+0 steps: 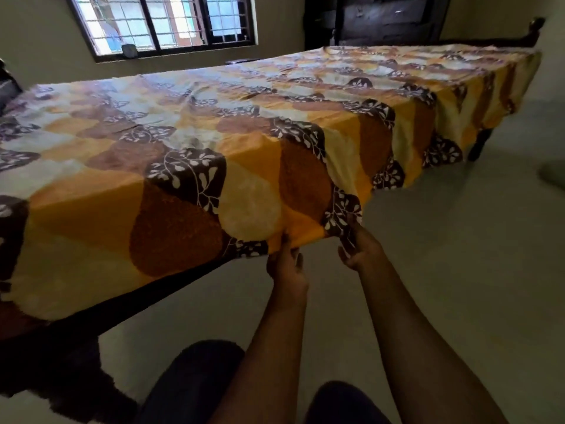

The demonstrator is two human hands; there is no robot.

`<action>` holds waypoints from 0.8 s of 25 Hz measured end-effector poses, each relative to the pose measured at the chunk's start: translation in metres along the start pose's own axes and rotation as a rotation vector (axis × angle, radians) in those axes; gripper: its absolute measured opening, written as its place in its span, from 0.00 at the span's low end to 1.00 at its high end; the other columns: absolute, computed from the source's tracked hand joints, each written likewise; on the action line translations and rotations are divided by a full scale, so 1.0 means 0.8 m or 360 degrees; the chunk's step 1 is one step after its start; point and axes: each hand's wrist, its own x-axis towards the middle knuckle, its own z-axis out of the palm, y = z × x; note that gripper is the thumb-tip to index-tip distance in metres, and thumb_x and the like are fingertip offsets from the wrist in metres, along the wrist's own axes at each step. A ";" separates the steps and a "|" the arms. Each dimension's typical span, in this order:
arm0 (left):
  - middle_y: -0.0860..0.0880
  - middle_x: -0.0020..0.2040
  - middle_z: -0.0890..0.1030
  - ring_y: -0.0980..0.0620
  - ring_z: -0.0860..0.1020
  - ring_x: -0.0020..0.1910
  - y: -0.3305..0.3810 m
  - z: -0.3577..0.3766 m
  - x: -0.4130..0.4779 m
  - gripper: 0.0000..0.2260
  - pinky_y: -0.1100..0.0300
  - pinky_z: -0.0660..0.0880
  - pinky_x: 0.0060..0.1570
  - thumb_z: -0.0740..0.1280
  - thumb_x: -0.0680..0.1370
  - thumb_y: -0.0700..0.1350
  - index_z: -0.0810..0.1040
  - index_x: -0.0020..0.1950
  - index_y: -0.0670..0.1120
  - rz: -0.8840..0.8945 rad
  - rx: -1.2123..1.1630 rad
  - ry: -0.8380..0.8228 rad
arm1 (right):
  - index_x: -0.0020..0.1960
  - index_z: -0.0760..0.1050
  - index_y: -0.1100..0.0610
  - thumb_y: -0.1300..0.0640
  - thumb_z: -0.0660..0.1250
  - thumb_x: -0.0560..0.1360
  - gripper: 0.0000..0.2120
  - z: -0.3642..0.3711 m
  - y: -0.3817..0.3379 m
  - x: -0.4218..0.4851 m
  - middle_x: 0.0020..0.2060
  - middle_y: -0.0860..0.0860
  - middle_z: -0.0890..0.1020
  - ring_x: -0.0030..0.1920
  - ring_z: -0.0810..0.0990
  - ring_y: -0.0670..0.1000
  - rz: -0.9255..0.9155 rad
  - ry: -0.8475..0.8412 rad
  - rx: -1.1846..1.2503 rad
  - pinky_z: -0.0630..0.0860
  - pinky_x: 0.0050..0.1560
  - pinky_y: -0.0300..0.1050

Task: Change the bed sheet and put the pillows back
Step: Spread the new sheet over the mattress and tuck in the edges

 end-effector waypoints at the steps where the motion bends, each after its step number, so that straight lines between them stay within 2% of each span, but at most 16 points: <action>1: 0.42 0.65 0.74 0.45 0.73 0.59 -0.010 -0.003 -0.001 0.16 0.52 0.69 0.59 0.66 0.77 0.41 0.72 0.65 0.42 -0.0058 0.0031 0.0003 | 0.59 0.75 0.58 0.50 0.69 0.74 0.17 -0.004 0.003 -0.002 0.63 0.53 0.75 0.60 0.75 0.52 -0.0025 0.0049 -0.0053 0.70 0.58 0.46; 3: 0.43 0.63 0.74 0.46 0.74 0.57 -0.028 -0.007 -0.003 0.15 0.54 0.69 0.56 0.63 0.79 0.41 0.72 0.65 0.41 -0.0225 0.0041 -0.0031 | 0.64 0.72 0.60 0.51 0.67 0.75 0.21 -0.013 0.009 -0.008 0.63 0.53 0.75 0.61 0.74 0.52 -0.0085 0.0098 -0.0149 0.69 0.57 0.47; 5: 0.43 0.57 0.75 0.48 0.74 0.50 -0.034 -0.002 -0.006 0.12 0.55 0.69 0.53 0.61 0.80 0.43 0.73 0.62 0.41 -0.0446 0.0147 -0.0159 | 0.65 0.71 0.60 0.51 0.65 0.76 0.21 -0.020 0.009 -0.015 0.62 0.53 0.75 0.61 0.74 0.52 -0.0216 0.0160 -0.0300 0.68 0.55 0.47; 8: 0.46 0.49 0.76 0.49 0.75 0.45 -0.031 0.024 -0.016 0.08 0.55 0.70 0.50 0.60 0.80 0.43 0.73 0.58 0.43 -0.0695 0.0691 -0.0530 | 0.58 0.74 0.56 0.55 0.61 0.79 0.10 -0.035 -0.007 -0.028 0.58 0.54 0.76 0.53 0.76 0.51 -0.0424 0.0232 -0.0350 0.70 0.51 0.46; 10: 0.49 0.46 0.76 0.52 0.74 0.42 -0.028 0.056 -0.019 0.08 0.59 0.71 0.44 0.60 0.80 0.44 0.73 0.58 0.45 -0.0583 0.1141 -0.0791 | 0.51 0.74 0.52 0.56 0.60 0.79 0.04 -0.047 -0.017 -0.027 0.53 0.53 0.77 0.46 0.76 0.48 -0.0515 0.0239 -0.0330 0.72 0.49 0.44; 13: 0.52 0.43 0.74 0.58 0.72 0.38 -0.030 0.125 -0.009 0.09 0.65 0.67 0.37 0.58 0.81 0.43 0.74 0.59 0.45 -0.0008 0.1711 -0.1156 | 0.53 0.73 0.52 0.54 0.62 0.78 0.05 -0.059 -0.064 -0.008 0.49 0.49 0.77 0.47 0.77 0.47 -0.0659 0.0179 -0.0272 0.74 0.45 0.42; 16: 0.52 0.43 0.75 0.59 0.73 0.37 -0.029 0.198 0.003 0.09 0.64 0.70 0.36 0.61 0.80 0.39 0.76 0.58 0.41 0.0854 0.2137 -0.1530 | 0.59 0.74 0.56 0.54 0.63 0.78 0.11 -0.064 -0.141 0.030 0.50 0.51 0.78 0.49 0.77 0.50 -0.0829 0.0207 -0.0374 0.75 0.44 0.41; 18: 0.51 0.47 0.79 0.56 0.78 0.41 -0.022 0.261 0.011 0.09 0.63 0.74 0.39 0.62 0.79 0.40 0.77 0.58 0.43 0.1415 0.2374 -0.1591 | 0.60 0.74 0.58 0.55 0.63 0.78 0.13 -0.069 -0.195 0.059 0.52 0.54 0.79 0.51 0.78 0.52 -0.0936 0.0247 -0.0478 0.76 0.48 0.45; 20: 0.51 0.53 0.80 0.55 0.78 0.47 -0.017 0.327 0.021 0.10 0.62 0.75 0.44 0.63 0.78 0.42 0.78 0.59 0.46 0.1827 0.2558 -0.1532 | 0.61 0.75 0.57 0.53 0.65 0.77 0.14 -0.073 -0.241 0.089 0.57 0.55 0.79 0.55 0.78 0.53 -0.1002 0.0316 -0.0669 0.76 0.54 0.49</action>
